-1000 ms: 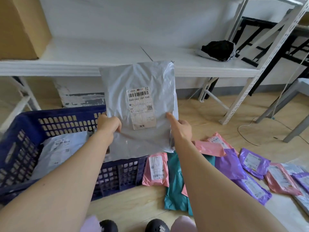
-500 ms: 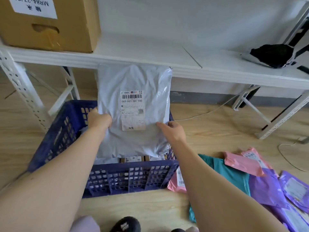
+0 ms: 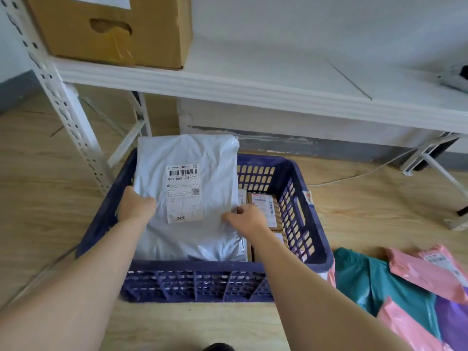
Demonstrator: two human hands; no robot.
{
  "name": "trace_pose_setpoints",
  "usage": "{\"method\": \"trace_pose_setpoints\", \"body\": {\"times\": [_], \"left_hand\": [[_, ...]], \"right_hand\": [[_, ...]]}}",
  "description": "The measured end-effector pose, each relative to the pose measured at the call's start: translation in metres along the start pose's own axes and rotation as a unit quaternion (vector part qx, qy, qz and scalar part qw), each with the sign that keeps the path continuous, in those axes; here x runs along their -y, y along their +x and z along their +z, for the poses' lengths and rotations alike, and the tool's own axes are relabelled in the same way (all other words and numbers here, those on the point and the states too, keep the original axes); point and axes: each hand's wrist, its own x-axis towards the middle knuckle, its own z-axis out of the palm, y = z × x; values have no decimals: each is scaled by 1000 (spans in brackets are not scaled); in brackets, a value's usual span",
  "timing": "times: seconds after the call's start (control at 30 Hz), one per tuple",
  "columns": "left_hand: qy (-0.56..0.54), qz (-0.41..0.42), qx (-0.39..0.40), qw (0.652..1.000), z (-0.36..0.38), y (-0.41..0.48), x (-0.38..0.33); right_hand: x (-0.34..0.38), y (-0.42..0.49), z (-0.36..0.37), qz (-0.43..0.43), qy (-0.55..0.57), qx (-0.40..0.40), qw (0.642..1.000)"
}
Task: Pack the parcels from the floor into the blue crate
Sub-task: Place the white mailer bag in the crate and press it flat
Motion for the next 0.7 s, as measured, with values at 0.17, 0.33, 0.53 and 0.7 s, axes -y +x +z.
{"method": "trace_pose_setpoints", "body": {"times": [0.17, 0.33, 0.53, 0.7], "left_hand": [[50, 3, 18, 999, 0, 12, 16], [121, 22, 23, 992, 4, 16, 25], [262, 87, 62, 959, 15, 5, 30], [404, 88, 139, 900, 23, -2, 45]], "right_hand": [[4, 14, 23, 7, -48, 30, 998], [4, 21, 40, 17, -90, 54, 994], [-2, 24, 51, 49, -186, 108, 975], [-9, 24, 47, -11, -229, 120, 966]]}}
